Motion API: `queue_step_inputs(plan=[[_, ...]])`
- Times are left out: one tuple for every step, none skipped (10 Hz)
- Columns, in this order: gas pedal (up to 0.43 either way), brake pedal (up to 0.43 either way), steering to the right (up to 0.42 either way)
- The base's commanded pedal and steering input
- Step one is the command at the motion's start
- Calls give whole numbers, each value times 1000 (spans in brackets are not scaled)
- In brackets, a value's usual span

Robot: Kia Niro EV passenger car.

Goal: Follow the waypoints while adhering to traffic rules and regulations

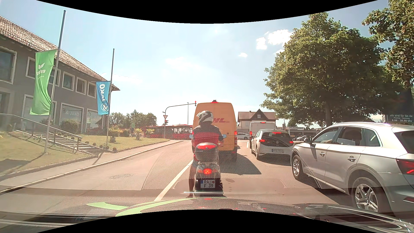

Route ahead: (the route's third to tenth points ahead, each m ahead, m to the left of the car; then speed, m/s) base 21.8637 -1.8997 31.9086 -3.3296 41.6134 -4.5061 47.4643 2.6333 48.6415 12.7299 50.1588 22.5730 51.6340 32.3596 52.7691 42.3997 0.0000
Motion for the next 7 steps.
queue_step_inputs(plan=[[0, 250, 24], [0, 250, 24], [0, 250, 24], [0, 250, 24], [0, 250, 24], [0, 250, 24], [0, 250, 24]])
